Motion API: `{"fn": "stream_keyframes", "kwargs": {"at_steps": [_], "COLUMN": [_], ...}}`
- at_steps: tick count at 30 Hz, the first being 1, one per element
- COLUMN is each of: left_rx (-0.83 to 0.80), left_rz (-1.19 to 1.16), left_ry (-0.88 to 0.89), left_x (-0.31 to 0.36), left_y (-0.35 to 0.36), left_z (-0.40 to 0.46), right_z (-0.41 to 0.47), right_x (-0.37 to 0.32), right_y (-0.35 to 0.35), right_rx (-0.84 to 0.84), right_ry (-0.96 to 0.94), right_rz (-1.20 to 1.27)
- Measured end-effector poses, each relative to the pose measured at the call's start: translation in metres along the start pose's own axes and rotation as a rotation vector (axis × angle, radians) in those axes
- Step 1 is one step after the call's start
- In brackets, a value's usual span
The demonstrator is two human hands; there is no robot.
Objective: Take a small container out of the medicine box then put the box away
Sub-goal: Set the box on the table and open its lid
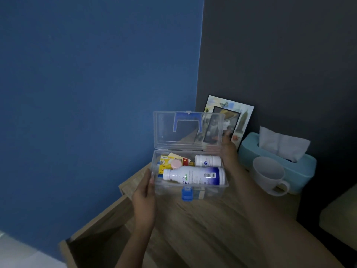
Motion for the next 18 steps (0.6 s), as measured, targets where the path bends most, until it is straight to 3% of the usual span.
{"fn": "stream_keyframes", "kwargs": {"at_steps": [2, 10, 12, 15, 18], "left_rx": [-0.001, 0.006, 0.063, 0.146, 0.068], "left_rz": [-0.002, -0.022, 0.118, 0.444, 0.599], "left_ry": [0.0, -0.031, 0.011, 0.218, 0.226], "left_x": [0.0, -0.003, 0.003, 0.039, 0.063], "left_y": [0.0, -0.004, -0.01, -0.006, 0.019], "left_z": [0.0, 0.004, 0.006, 0.014, 0.038], "right_z": [-0.003, -0.01, -0.009, -0.016, -0.044], "right_x": [0.008, 0.02, 0.026, 0.035, 0.042], "right_y": [0.001, -0.004, -0.006, -0.01, -0.016], "right_rx": [-0.067, -0.008, -0.005, -0.023, -0.009], "right_ry": [-0.019, 0.025, 0.041, 0.047, 0.039], "right_rz": [0.012, 0.01, 0.044, 0.074, 0.047]}}
Point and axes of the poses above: each hand's wrist, its own z-axis towards the middle knuckle, its own y-axis out of the palm, x = y × z, the point moved 9 cm from there along z, towards the middle knuckle, and after that the axes turned 14 degrees about -x, right-handed, at the moved point
